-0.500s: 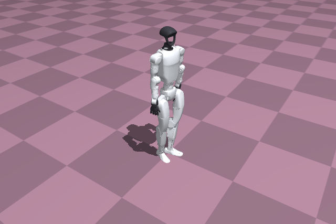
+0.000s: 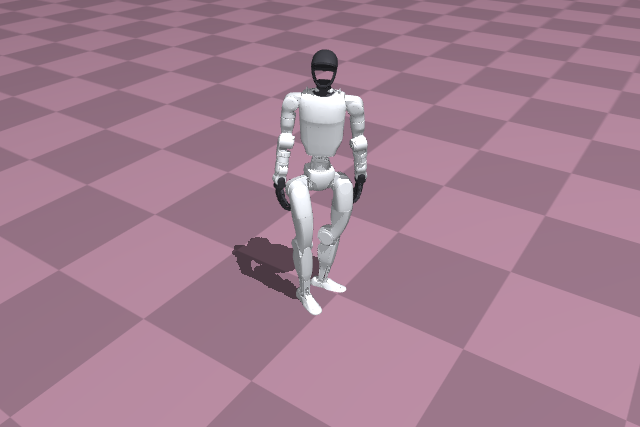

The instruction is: In place motions

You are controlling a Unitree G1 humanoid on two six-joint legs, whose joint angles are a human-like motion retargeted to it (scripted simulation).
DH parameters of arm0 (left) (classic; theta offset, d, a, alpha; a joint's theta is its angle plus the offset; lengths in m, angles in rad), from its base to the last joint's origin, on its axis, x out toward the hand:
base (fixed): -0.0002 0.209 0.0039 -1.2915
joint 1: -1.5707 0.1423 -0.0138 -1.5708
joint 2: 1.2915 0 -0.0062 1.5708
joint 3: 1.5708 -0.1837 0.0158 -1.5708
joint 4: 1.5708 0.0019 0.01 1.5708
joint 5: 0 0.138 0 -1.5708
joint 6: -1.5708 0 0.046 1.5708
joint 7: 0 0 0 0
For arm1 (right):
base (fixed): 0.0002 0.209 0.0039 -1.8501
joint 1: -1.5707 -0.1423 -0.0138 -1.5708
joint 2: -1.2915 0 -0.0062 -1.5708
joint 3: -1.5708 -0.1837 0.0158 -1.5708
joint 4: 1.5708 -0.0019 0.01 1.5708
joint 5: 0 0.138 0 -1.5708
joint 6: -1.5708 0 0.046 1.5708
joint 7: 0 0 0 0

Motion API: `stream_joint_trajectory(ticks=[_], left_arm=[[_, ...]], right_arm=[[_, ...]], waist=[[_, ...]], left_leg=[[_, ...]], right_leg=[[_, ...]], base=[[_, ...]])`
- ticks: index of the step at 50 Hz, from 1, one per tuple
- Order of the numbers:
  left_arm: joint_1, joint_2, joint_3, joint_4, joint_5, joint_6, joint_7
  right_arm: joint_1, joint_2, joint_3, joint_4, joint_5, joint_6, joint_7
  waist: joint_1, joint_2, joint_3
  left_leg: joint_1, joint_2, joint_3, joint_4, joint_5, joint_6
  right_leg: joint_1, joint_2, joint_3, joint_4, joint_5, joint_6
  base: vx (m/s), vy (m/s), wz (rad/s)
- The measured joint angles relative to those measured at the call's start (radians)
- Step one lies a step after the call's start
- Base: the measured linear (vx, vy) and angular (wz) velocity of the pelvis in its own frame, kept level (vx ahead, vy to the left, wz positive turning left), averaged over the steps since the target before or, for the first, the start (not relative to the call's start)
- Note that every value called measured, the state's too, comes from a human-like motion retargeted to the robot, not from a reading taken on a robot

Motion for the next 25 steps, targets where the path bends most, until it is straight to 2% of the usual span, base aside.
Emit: stream_joint_trajectory(ticks=[5, 15, 20, 25], left_arm=[[0.017, 0.015, 0.043, -0.024, 0.000, 0.012, -0.012], [0.028, 0.001, 0.055, -0.134, 0.022, 0.008, -0.023], [-0.035, -0.009, 0.009, -0.148, 0.036, 0.008, -0.055], [-0.085, -0.012, -0.033, -0.161, 0.056, 0.000, -0.049]], right_arm=[[-0.039, -0.009, -0.002, -0.005, 0.017, 0.003, -0.011], [-0.058, -0.047, -0.144, 0.061, 0.134, 0.031, -0.115], [-0.028, -0.075, -0.219, 0.121, 0.251, 0.044, -0.173], [0.027, -0.076, -0.275, 0.208, 0.318, 0.051, -0.188]], waist=[[-0.158, 0.022, 0.031], [-0.402, 0.116, 0.063], [-0.471, 0.162, 0.088], [-0.485, 0.163, 0.088]], left_leg=[[0.018, 0.033, 0.093, 0.015, -0.024, -0.028], [-0.014, 0.100, 0.276, 0.056, -0.066, -0.087], [-0.042, 0.122, 0.329, 0.078, -0.079, -0.115], [-0.051, 0.121, 0.352, 0.087, -0.081, -0.129]], right_leg=[[-0.036, 0.075, 0.148, -0.008, 0.044, 0.029], [-0.148, 0.164, 0.216, -0.005, 0.026, 0.119], [-0.202, 0.184, 0.220, 0.004, 0.012, 0.149], [-0.225, 0.181, 0.210, 0.012, -0.004, 0.173]], base=[[-0.34, -0.03, -2.13], [-0.28, 0.07, -1.67], [-0.11, 0.10, -0.82], [-0.03, 0.02, -0.33]])
